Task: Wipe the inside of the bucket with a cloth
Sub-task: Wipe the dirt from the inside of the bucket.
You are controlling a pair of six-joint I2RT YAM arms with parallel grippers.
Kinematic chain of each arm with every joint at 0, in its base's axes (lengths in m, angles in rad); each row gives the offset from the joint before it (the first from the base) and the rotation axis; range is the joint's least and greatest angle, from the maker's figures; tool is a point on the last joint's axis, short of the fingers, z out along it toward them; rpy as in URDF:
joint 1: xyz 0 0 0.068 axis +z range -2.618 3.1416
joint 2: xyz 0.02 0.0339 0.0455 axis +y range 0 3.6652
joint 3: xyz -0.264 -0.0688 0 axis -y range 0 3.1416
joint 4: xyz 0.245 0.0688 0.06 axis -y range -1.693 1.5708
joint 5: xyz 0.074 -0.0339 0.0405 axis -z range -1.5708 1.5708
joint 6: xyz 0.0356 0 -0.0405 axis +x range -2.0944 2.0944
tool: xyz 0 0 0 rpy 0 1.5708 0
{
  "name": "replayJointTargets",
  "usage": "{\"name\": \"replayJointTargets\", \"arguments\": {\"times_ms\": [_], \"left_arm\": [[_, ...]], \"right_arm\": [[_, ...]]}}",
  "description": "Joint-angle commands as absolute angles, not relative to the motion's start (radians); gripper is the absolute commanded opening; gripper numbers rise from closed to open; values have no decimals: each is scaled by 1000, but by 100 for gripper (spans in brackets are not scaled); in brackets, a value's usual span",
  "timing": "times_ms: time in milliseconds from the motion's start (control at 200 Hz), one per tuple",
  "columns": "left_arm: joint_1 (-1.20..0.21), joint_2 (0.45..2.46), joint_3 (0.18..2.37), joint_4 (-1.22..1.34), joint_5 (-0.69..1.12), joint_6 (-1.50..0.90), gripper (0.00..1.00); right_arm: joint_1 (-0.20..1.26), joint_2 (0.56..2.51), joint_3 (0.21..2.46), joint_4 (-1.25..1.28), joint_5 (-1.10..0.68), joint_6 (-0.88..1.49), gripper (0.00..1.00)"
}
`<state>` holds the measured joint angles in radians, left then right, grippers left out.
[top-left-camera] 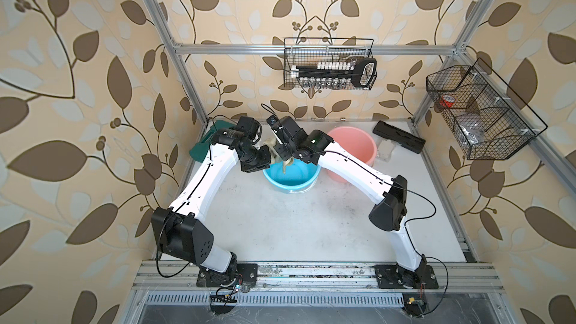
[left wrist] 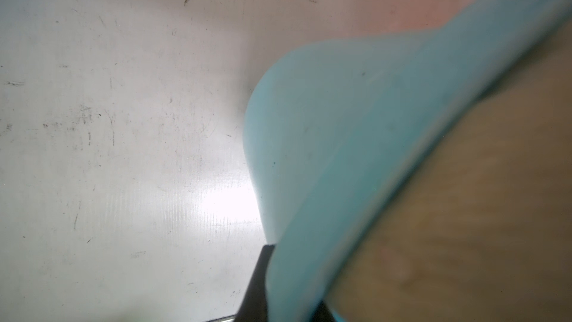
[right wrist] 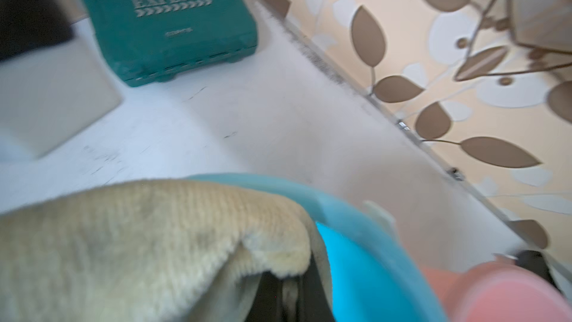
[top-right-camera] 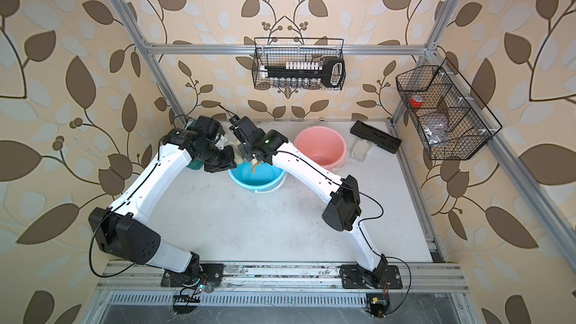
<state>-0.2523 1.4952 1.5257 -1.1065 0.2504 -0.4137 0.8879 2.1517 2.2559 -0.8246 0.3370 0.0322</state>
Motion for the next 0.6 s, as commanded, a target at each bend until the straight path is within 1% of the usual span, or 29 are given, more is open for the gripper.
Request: {"name": "replayJointTargets", "arguments": {"times_ms": [0,70,220,330,435,595], "left_arm": [[-258,1491,1589,-1062,301,-419,0],[-258,1506,1606,-1063,301,-418,0],[-258,1501,1608,-1061,232,-413,0],[-258,1490,1598,-1055,179,-410,0],[-258,1479,1595,-1054,142,-409,0],[-258,1467,1592,-1042,78,-404,0]], "right_arm": [[887,2079,2173,-742,90,67,0],[885,2069,2152,-739,110,63,0],[853,2128,2257,-901,393,102,0],[793,2162,2318,-1024,500,153,0],[751,2118,2241,-1021,553,166,0],[751,2040,2137,-999,622,140,0]]}}
